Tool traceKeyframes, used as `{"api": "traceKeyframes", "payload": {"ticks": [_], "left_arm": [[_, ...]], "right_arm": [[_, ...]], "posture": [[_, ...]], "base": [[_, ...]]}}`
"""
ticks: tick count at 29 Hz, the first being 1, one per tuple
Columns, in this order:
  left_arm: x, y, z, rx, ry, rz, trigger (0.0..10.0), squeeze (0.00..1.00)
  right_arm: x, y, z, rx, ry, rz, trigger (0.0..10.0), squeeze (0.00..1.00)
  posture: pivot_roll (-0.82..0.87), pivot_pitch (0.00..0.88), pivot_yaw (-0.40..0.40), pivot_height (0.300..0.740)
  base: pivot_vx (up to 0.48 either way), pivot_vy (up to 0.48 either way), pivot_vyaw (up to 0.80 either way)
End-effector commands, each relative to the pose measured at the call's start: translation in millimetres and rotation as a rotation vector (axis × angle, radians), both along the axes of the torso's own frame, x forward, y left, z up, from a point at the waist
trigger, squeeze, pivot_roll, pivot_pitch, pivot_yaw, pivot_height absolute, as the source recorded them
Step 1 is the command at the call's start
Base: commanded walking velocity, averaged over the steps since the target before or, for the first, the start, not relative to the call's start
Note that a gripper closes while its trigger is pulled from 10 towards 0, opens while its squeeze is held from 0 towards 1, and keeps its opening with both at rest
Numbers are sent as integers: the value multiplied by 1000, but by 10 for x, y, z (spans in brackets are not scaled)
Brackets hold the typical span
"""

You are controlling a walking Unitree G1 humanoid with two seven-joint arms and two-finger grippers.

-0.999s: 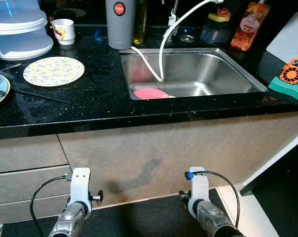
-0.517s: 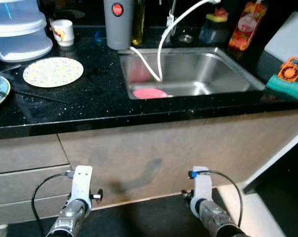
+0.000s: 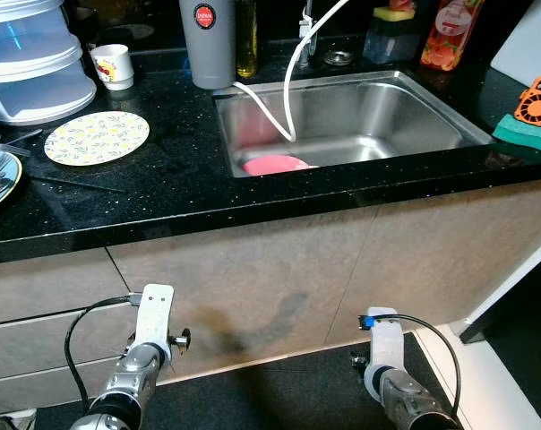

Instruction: Kitchen organization

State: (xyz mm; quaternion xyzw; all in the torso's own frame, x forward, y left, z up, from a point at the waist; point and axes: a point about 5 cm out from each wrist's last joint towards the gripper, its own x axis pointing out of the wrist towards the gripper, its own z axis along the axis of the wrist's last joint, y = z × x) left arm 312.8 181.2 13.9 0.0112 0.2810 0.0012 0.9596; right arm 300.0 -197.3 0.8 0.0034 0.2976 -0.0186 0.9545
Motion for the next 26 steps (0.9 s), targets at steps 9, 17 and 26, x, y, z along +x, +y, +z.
{"api": "traceKeyframes", "payload": {"ticks": [9,17,26], "left_arm": [[-438,89,-402,-3,129,33,10000,0],[-645,323,-488,8,122,44,10000,0],[-594,103,-470,-44,78,54,10000,0]], "right_arm": [[-177,187,-206,0,100,79,10000,0],[-346,419,-372,33,187,124,10000,0],[-375,387,-384,56,182,134,10000,0]], "posture": [[15,151,-57,740],[6,121,-28,740],[-30,91,-7,740]], "base": [[0,0,0],[0,0,0],[0,0,0]]}}
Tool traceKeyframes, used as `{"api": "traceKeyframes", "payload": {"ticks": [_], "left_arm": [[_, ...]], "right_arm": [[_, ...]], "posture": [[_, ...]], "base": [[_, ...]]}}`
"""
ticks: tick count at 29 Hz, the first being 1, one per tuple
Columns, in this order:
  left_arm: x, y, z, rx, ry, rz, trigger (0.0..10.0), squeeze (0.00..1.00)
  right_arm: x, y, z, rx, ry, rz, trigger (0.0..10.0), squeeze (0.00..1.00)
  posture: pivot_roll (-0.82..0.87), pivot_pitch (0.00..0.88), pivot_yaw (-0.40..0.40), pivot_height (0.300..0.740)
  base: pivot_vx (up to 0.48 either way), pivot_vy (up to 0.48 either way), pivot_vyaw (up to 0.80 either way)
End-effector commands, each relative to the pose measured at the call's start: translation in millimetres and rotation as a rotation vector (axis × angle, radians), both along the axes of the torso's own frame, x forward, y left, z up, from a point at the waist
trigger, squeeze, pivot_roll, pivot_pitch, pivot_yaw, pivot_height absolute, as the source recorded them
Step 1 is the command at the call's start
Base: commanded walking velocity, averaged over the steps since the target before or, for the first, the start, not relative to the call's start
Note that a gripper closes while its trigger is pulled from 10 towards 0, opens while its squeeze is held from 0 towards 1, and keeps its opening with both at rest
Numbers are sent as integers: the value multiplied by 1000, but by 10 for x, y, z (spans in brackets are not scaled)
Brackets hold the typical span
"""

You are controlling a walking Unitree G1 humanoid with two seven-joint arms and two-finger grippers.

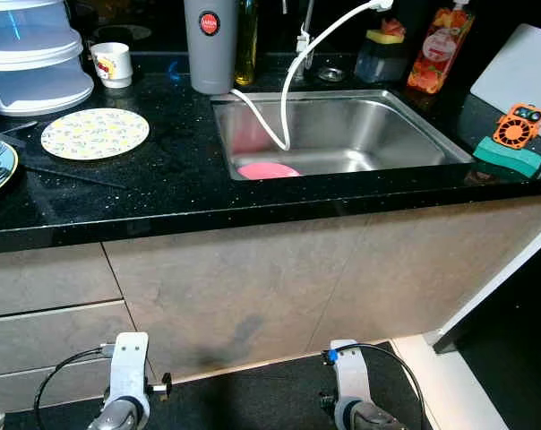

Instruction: Kitchen organization

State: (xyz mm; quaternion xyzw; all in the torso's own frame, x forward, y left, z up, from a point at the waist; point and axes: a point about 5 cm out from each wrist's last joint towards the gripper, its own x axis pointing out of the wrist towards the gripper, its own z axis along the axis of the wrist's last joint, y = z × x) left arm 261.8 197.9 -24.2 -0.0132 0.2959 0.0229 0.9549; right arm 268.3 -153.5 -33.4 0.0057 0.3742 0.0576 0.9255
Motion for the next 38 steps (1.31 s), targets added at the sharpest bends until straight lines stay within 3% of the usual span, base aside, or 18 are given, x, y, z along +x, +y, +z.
{"api": "traceKeyframes", "payload": {"ticks": [1,8,14,19,27,38], "left_arm": [[-85,-64,-89,-11,47,-2,10000,0],[-141,-257,-151,-26,67,-27,10000,0],[-134,-222,-126,8,45,-20,10000,0],[-156,-145,-109,-23,23,42,10000,0],[-197,-133,-125,-27,19,15,10000,0],[-120,-43,-46,-22,-4,52,10000,0]], "right_arm": [[-57,-51,-42,1,19,-9,10000,0],[-144,-220,-87,-21,24,-52,10000,0],[-217,-117,-143,6,27,-57,10000,0],[-231,-10,-158,17,32,-26,10000,0],[-250,104,-171,11,30,7,10000,0],[-204,168,-136,14,7,13,10000,0]], "posture": [[-30,91,-7,740],[-40,86,-15,740],[11,85,-74,740],[7,64,-62,740],[-2,65,-53,740],[26,46,-61,740]], "base": [[0,0,0],[0,0,0],[0,0,0],[0,0,0],[0,0,0],[0,0,0]]}}
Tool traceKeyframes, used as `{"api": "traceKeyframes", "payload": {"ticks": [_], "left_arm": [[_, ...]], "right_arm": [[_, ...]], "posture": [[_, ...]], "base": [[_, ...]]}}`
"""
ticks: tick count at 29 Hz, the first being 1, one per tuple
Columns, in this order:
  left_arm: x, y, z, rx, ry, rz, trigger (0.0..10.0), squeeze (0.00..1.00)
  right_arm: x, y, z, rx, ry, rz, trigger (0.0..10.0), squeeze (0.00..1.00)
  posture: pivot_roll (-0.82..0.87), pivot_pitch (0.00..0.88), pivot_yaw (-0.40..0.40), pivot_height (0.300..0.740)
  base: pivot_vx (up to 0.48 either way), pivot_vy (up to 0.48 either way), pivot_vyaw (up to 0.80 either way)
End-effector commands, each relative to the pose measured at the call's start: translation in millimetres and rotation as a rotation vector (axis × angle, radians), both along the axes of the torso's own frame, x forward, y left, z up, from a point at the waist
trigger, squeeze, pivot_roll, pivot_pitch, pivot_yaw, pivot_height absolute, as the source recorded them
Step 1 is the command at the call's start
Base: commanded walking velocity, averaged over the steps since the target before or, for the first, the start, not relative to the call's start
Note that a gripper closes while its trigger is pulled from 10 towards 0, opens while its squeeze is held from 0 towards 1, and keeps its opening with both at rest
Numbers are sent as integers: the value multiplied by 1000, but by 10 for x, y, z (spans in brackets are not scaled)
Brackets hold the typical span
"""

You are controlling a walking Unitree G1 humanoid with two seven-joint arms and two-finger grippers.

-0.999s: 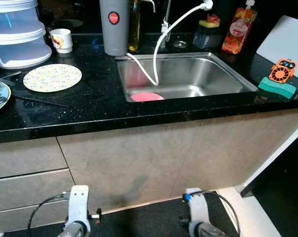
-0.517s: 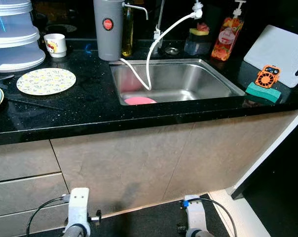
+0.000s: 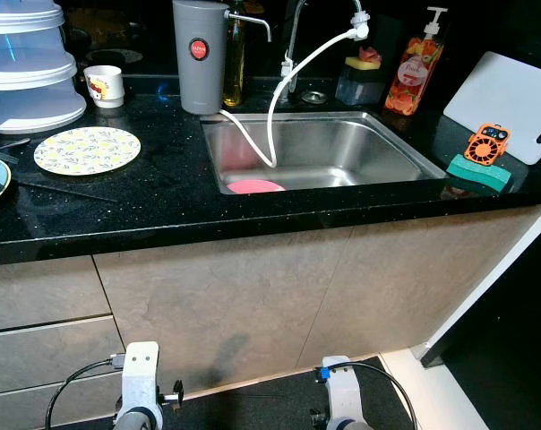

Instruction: Kitchen organization

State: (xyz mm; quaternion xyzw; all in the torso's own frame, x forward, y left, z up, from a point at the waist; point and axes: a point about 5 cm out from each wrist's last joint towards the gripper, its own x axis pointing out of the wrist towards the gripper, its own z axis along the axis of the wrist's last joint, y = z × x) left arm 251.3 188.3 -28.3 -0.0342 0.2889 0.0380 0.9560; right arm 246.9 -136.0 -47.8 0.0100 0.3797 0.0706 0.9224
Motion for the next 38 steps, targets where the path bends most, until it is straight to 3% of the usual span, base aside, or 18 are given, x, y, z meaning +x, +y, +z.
{"api": "traceKeyframes", "payload": {"ticks": [1,8,20,26,29,38], "left_arm": [[-14,54,-6,11,13,5,10000,0],[5,107,20,23,2,21,10000,0],[12,17,12,15,-8,26,10000,0],[77,26,53,14,-12,18,10000,0],[197,48,151,-14,-44,26,10000,0],[138,133,106,3,-22,49,10000,0]], "right_arm": [[19,-3,15,-2,-9,-11,10000,0],[48,2,36,4,-20,-6,10000,0],[110,-36,80,2,-36,-15,10000,0],[154,-37,111,1,-42,-16,10000,0],[228,-23,168,-22,-60,13,10000,0],[186,-75,127,-36,-24,2,10000,0]], "posture": [[28,41,-62,740],[41,10,-78,740],[51,0,-91,740],[45,0,-81,740],[24,23,-89,740],[14,0,-82,740]], "base": [[0,0,0],[0,0,0],[0,0,0],[0,0,0],[0,0,0],[0,0,0]]}}
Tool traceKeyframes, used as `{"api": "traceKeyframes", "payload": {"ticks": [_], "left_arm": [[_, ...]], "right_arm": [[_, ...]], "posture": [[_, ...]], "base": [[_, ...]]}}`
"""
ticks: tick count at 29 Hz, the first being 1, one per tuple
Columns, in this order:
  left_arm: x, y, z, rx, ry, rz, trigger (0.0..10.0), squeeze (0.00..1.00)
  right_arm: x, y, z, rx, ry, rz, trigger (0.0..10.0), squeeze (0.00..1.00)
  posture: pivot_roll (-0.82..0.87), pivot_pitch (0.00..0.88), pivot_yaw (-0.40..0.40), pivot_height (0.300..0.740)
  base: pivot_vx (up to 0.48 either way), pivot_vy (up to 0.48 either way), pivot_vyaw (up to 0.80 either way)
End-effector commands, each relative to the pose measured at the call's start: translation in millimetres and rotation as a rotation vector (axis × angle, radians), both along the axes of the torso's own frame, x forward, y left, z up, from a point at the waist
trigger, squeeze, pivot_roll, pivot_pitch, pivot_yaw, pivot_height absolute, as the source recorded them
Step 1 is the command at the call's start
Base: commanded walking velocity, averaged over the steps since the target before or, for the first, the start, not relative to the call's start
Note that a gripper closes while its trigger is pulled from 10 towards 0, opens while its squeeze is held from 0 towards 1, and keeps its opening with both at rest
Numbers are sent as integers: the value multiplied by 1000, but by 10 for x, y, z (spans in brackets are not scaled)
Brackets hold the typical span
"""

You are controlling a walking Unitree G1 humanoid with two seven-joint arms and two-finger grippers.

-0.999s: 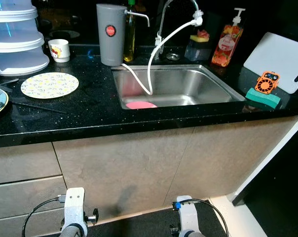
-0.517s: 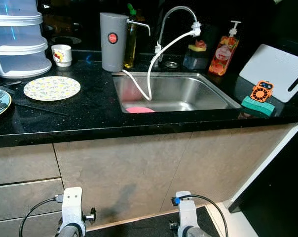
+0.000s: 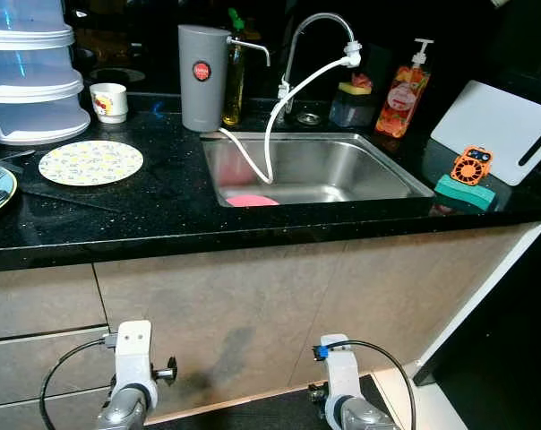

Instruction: Kitchen organization

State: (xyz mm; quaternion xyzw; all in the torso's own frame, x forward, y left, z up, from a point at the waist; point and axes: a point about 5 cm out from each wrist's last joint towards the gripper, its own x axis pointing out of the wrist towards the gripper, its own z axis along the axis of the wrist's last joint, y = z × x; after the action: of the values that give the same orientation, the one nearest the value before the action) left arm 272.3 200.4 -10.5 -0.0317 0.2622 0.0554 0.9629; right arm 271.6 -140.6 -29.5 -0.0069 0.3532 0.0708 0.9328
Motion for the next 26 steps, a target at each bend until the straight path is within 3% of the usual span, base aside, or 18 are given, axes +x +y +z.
{"api": "traceKeyframes", "payload": {"ticks": [1,8,16,26], "left_arm": [[-79,7,-78,-17,33,12,10000,0],[-107,-27,-117,13,58,-38,10000,0],[-144,15,-144,11,72,-26,10000,0],[-147,-108,-120,-138,11,-40,10000,0]], "right_arm": [[-67,-27,-61,-10,40,-8,10000,0],[-78,-35,-75,-15,57,-22,10000,0],[-92,-27,-87,-25,66,2,10000,0],[-97,79,-87,44,80,42,10000,0]], "posture": [[12,0,-81,740],[4,3,-84,740],[4,10,-85,740],[3,23,-76,740]], "base": [[0,0,0],[0,0,0],[0,0,0],[0,0,0]]}}
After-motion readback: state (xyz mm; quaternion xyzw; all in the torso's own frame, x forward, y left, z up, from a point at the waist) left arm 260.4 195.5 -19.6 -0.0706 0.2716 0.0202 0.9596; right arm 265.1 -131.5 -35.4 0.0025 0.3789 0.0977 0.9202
